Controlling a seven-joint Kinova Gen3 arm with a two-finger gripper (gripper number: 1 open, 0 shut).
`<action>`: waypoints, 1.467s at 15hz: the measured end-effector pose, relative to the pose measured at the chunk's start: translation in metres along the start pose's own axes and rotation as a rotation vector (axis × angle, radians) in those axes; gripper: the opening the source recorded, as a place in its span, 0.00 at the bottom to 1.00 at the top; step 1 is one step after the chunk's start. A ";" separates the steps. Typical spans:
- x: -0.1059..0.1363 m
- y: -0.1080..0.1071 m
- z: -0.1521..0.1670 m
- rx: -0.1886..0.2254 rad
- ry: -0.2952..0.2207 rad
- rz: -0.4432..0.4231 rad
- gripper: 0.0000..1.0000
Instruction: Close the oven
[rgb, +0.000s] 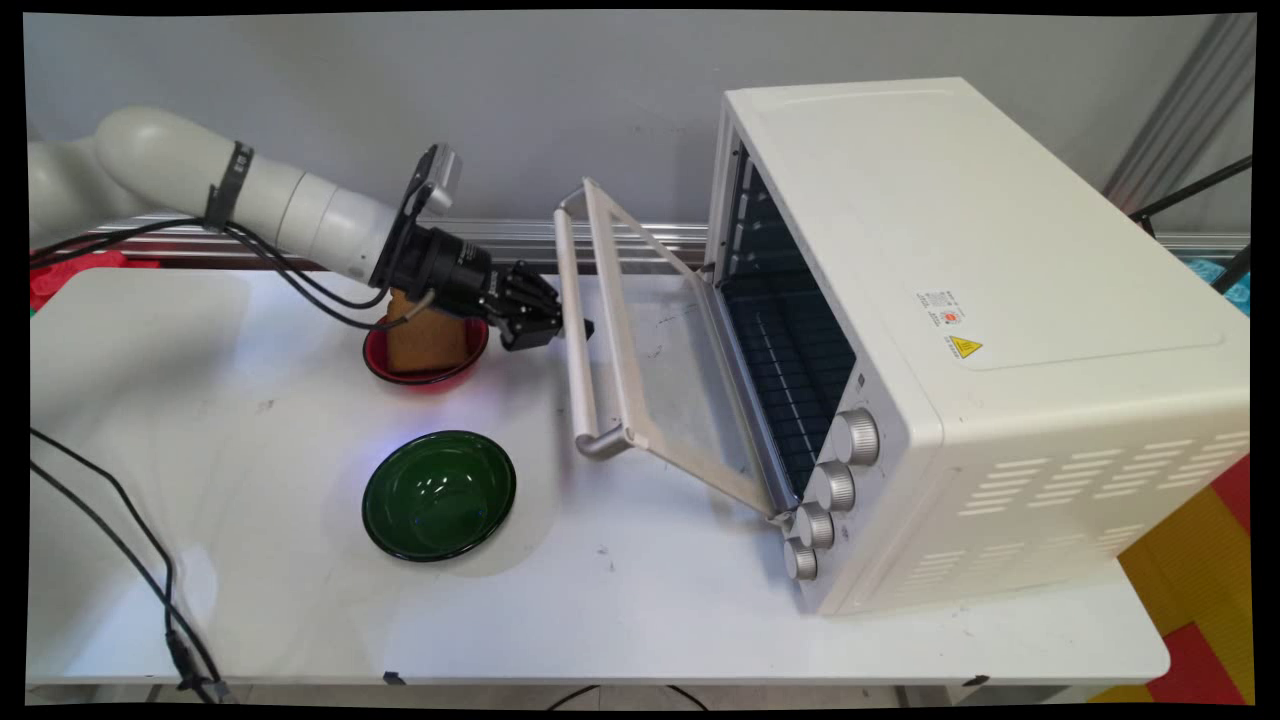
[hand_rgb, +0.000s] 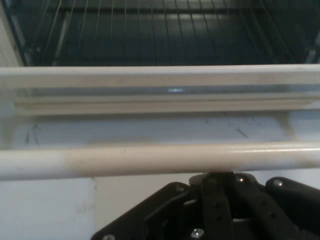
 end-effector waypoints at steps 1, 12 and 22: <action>0.004 0.000 0.001 0.001 0.008 0.003 0.00; 0.031 -0.004 0.012 0.009 0.048 0.020 0.00; 0.048 -0.007 0.021 0.016 0.079 0.029 0.00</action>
